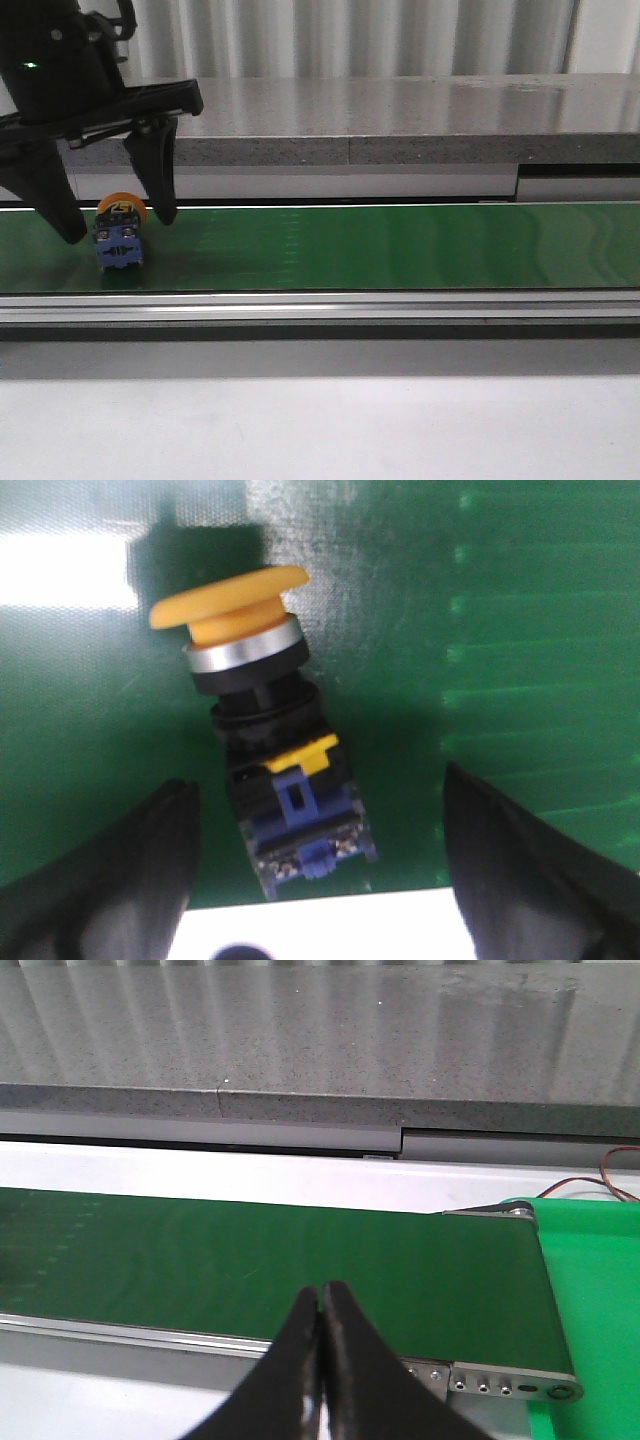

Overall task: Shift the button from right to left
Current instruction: 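Lower the left gripper onto the button on the belt and grasp it, then lift the button with the left gripper and lower it into the blue tray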

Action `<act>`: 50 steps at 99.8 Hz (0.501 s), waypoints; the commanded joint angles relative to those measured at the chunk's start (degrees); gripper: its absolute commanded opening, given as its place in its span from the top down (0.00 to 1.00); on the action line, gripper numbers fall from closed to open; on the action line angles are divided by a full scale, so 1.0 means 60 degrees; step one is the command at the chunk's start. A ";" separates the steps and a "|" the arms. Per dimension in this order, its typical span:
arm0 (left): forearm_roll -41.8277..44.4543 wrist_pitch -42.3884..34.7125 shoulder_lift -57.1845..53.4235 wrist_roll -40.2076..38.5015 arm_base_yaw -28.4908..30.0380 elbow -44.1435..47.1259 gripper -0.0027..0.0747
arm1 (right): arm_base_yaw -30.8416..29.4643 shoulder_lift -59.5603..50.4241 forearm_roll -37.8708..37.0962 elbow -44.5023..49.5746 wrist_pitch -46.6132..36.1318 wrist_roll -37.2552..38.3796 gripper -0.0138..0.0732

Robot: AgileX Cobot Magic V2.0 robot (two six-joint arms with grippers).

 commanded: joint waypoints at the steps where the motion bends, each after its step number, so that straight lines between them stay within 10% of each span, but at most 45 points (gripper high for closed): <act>1: 0.0277 0.0015 -0.0279 -0.0278 -0.0049 -0.0334 0.37 | -0.0002 0.0088 0.0045 -0.0238 -0.0746 -0.0100 0.92; 25: 0.0720 0.0164 -0.0321 -0.0509 -0.0049 -0.0354 0.89 | -0.0002 0.0088 0.0045 -0.0238 -0.0746 -0.0100 0.92; 50: 0.1712 0.0298 -0.1371 -0.0509 0.0068 -0.0375 0.97 | -0.0002 0.0088 0.0045 -0.0238 -0.0746 -0.0100 0.92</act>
